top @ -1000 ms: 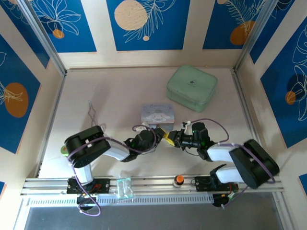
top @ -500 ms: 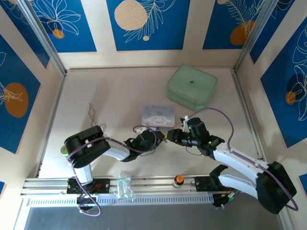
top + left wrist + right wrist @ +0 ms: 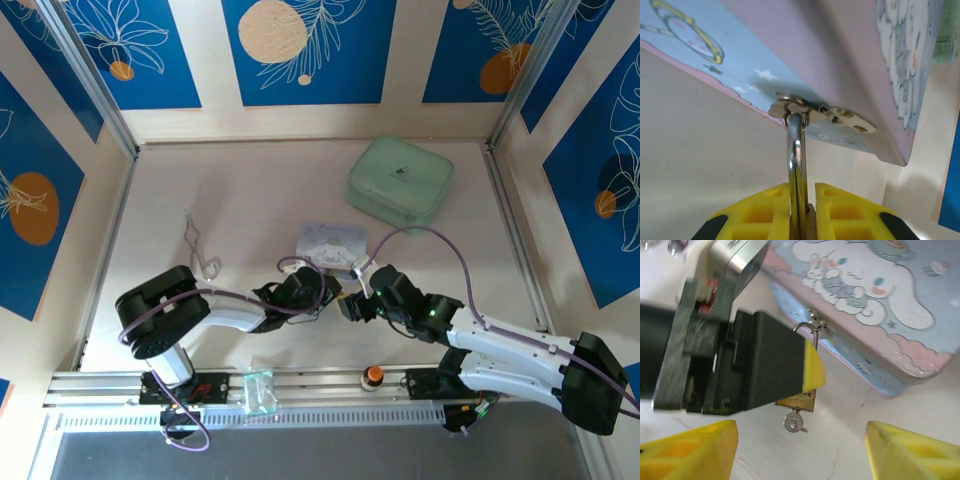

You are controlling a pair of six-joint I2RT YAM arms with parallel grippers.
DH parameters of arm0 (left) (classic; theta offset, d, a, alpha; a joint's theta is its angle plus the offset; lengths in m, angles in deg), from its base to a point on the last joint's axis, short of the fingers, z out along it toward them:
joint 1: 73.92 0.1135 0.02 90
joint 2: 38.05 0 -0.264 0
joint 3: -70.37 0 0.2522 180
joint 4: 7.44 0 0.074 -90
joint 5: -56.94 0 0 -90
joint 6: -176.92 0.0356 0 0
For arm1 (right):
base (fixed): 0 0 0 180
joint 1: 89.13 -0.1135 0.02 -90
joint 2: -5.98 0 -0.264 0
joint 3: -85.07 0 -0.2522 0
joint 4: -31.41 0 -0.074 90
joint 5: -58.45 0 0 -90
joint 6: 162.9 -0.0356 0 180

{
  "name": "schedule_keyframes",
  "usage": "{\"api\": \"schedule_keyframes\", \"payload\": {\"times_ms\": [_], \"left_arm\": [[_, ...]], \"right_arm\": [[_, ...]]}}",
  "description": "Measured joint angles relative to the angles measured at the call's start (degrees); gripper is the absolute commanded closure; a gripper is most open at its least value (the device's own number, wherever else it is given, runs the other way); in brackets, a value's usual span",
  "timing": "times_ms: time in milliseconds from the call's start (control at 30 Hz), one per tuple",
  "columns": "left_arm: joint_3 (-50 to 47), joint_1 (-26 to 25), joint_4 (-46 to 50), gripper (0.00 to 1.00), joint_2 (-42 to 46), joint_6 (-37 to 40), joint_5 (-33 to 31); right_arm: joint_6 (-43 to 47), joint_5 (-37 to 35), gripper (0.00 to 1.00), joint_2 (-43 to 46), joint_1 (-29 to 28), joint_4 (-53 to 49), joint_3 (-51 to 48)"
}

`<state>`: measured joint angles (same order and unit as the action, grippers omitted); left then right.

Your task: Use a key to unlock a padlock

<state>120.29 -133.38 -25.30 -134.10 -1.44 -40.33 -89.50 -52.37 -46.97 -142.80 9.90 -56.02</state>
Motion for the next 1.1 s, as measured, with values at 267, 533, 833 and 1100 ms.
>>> {"api": "schedule_keyframes", "payload": {"times_ms": [267,533,833,1100], "left_arm": [[-0.15,0.83,0.98,1.0,0.87,0.33,1.92],[-0.5,0.96,0.59,1.0,1.03,0.35,2.78],[-0.61,1.73,2.4,1.0,2.51,0.2,2.4],[-1.03,2.32,2.69,1.0,2.51,0.85,1.46]], "right_arm": [[4.46,-4.11,0.48,-3.65,-3.91,5.66,-3.23],[7.61,-6.05,0.53,-13.14,-5.09,9.31,-2.29],[9.79,-8.13,1.0,-16.7,-5.22,14.91,-1.62],[8.44,-0.83,1.0,-20.02,-1.33,17.18,-0.55]]}}
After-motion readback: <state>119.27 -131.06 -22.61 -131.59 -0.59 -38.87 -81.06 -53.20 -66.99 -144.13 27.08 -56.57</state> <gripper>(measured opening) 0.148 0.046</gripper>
